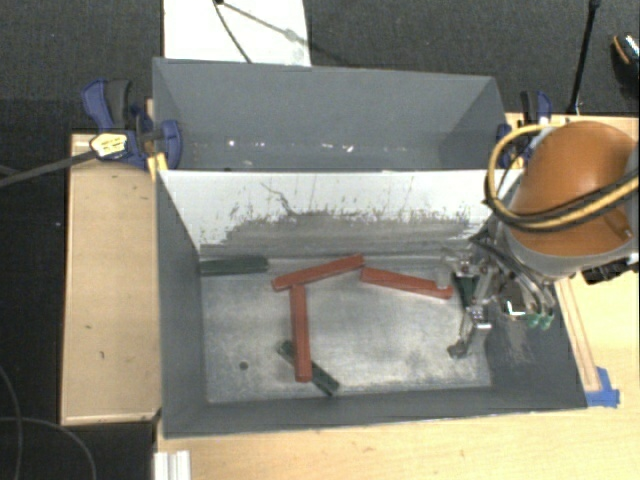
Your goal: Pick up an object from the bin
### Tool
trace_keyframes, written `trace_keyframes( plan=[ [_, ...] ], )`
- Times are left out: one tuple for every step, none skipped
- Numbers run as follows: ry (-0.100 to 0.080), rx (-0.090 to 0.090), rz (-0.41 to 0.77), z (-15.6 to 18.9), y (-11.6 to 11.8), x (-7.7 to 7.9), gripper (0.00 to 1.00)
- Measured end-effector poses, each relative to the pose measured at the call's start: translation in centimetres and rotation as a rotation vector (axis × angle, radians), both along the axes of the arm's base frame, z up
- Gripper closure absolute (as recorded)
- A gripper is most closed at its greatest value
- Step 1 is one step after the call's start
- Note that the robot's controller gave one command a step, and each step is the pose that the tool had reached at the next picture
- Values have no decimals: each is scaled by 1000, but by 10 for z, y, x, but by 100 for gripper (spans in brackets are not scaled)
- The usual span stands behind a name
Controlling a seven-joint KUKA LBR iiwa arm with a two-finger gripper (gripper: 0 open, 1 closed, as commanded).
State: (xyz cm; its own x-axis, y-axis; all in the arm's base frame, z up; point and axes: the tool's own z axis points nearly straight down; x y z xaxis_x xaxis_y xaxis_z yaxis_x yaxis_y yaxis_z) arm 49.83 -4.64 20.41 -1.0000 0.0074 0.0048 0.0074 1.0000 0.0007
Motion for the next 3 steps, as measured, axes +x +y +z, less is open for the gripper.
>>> trace_keyframes(
  plan=[
    [-8, -1, 257, -65, -40, 66, 0],
    [-4, 3, 407, -136, -6, 86, 0],
    [-13, 0, 404, -131, -8, 89, 100]
  ],
)
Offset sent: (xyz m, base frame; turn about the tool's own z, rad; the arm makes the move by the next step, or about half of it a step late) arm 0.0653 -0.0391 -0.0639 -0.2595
